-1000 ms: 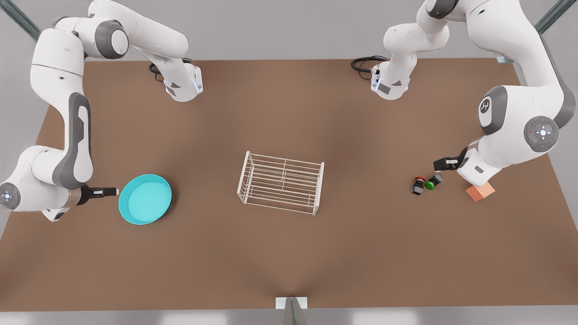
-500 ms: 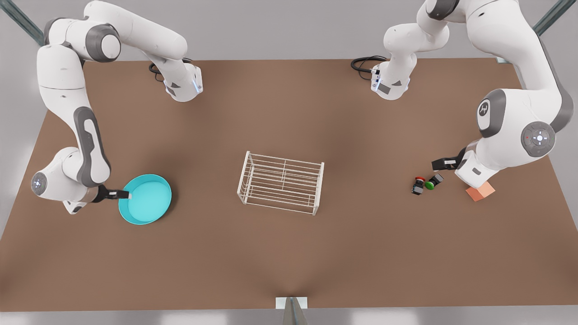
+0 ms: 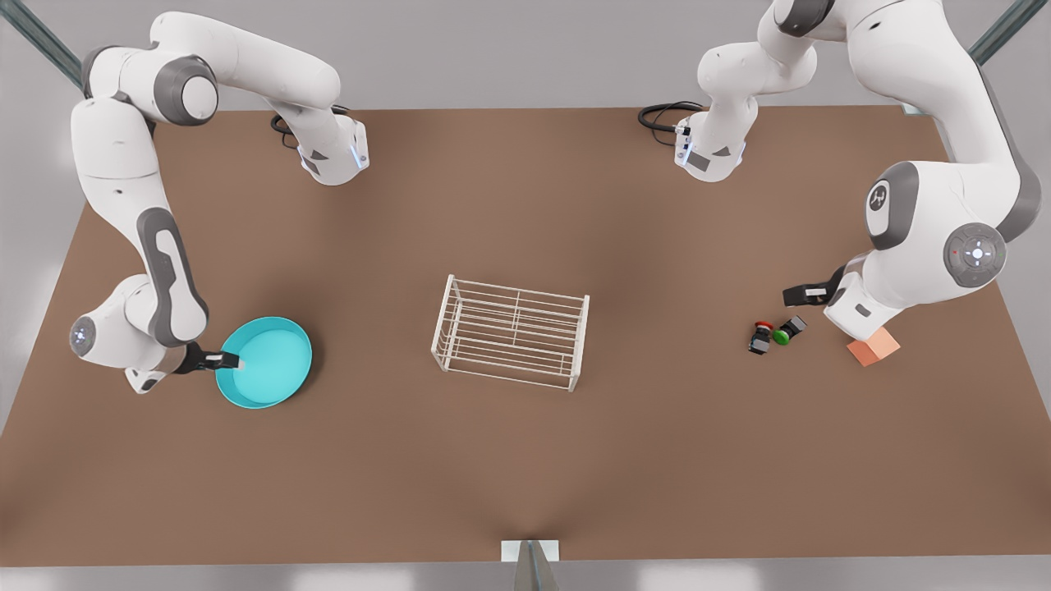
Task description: Place the plate on the shelf with right arm and place the red button switch in the plate with left arm
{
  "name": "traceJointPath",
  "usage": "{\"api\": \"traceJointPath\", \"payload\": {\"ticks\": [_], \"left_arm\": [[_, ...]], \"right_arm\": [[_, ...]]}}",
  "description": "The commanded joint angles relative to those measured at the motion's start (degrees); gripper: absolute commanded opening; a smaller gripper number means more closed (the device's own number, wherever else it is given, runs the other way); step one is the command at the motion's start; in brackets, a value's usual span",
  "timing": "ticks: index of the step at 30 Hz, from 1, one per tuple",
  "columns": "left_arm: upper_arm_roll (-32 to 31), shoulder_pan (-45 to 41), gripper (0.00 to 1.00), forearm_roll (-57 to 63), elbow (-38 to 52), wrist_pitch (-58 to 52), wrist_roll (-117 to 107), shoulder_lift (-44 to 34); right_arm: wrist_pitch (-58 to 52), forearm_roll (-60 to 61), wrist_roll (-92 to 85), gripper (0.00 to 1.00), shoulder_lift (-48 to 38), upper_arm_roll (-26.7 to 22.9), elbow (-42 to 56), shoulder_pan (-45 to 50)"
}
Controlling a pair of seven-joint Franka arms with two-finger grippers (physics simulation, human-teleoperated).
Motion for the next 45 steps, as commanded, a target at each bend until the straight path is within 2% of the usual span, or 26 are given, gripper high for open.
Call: {"api": "traceJointPath", "payload": {"ticks": [1, 6, 8, 12, 15, 18, 20, 22, 28, 29, 32, 33, 35, 37, 42, 45], "left_arm": [[-0.02, 0.08, 1.00, 0.04, 0.03, -0.21, -0.16, -0.06], [-0.02, 0.34, 1.00, -0.05, 0.03, -0.30, -0.07, -0.06], [-0.02, 0.34, 1.00, 0.04, 0.03, -0.21, -0.07, -0.06], [-0.02, 0.43, 1.00, -0.05, 0.03, -0.30, 0.01, -0.06], [-0.02, 0.25, 1.00, 0.04, 0.11, -0.12, -0.07, -0.06], [-0.19, -0.36, 1.00, 0.13, 1.60, 0.31, -0.07, -0.15], [-0.19, -0.19, 1.00, -0.58, 3.19, 3.21, -0.16, 0.55], [-0.81, -1.07, 1.00, -0.40, 3.28, 2.34, -0.51, 0.64], [-1.43, -3.44, 1.00, -0.32, 2.05, 2.34, -0.78, 1.34], [-1.25, -4.49, 1.00, 0.04, 1.44, 2.95, -0.86, 1.34], [4.02, -4.41, 1.00, 0.04, -16.14, 28.69, 10.82, 2.75], [4.11, -4.23, 1.00, 0.04, -19.48, 33.53, 10.91, 3.45], [4.99, -3.79, 1.00, 0.13, -21.07, 35.39, 16.00, 6.35], [5.25, -3.62, 1.00, 0.04, -27.31, 39.25, 24.27, 6.53], [6.57, -3.44, 1.00, 4.26, -28.89, 42.94, 35.26, 9.60], [6.57, -1.95, 1.00, 4.52, -29.06, 45.58, 35.52, 12.50]], "right_arm": [[0.38, 0.21, -4.57, 0.73, 0.49, 0.03, 0.26, 0.00], [-0.23, 0.21, -6.41, 0.40, 0.22, -0.06, 0.43, -0.09], [-0.32, 0.21, -8.17, 0.21, 0.05, -0.06, 0.52, -0.09], [-3.04, 0.21, -9.32, 0.21, -1.18, 0.20, 1.14, -0.09], [-14.10, 0.12, -9.32, 0.21, -2.33, 0.81, 6.40, 0.61], [-22.11, 0.12, -8.88, 0.21, -2.42, 5.38, 11.77, 0.62], [-28.35, 0.12, -6.77, 0.21, -2.42, 10.30, 17.21, 0.62], [-29.50, 0.47, -5.80, 0.21, -2.33, 16.28, 20.03, 0.70], [-30.64, 4.52, -5.36, 0.21, -2.06, 25.51, 25.66, 2.54], [-30.64, 4.78, -4.40, 0.21, -1.80, 25.52, 27.24, 5.44], [-30.03, 4.95, 8.17, 0.21, 1.01, 25.87, 32.86, 14.76], [-29.77, 4.87, 12.12, 0.21, 1.54, 25.87, 33.92, 16.96], [-26.69, 4.95, 18.98, 0.21, 2.15, 25.78, 34.89, 21.62], [-20.63, 4.16, 25.31, 0.21, 2.86, 25.69, 34.62, 26.80], [-8.32, -0.05, 32.08, 0.21, 6.02, 24.46, 34.01, 34.98], [-8.32, -5.59, 32.08, 0.21, 5.85, 23.76, 30.85, 35.24]]}}
